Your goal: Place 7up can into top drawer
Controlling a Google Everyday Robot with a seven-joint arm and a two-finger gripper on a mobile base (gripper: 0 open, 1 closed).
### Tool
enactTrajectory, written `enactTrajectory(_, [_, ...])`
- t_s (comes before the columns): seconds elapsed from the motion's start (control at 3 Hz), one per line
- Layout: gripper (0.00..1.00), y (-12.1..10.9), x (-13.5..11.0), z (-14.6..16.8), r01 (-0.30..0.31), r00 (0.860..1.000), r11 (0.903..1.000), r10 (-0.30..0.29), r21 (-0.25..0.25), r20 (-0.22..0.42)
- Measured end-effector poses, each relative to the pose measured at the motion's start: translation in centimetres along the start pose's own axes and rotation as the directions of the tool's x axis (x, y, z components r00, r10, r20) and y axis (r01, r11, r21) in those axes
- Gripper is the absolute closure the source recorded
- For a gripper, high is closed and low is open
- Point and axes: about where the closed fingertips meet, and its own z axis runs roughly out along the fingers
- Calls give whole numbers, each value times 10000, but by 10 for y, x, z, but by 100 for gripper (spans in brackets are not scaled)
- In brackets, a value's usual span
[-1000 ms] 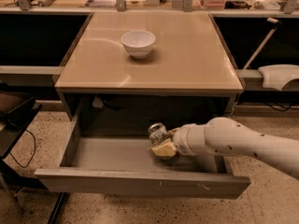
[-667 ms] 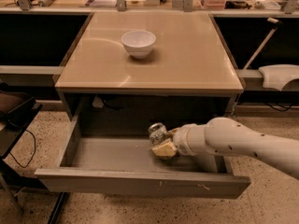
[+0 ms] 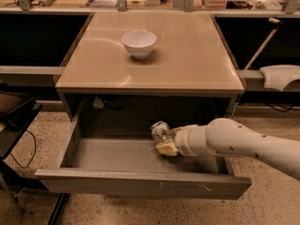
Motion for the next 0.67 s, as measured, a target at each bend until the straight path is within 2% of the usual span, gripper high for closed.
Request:
enactTrajectory(0.33, [0,0,0,0,0,10000,10000,0,0,0])
enactTrajectory(0.67, [0,0,0,0,0,10000,10000,0,0,0])
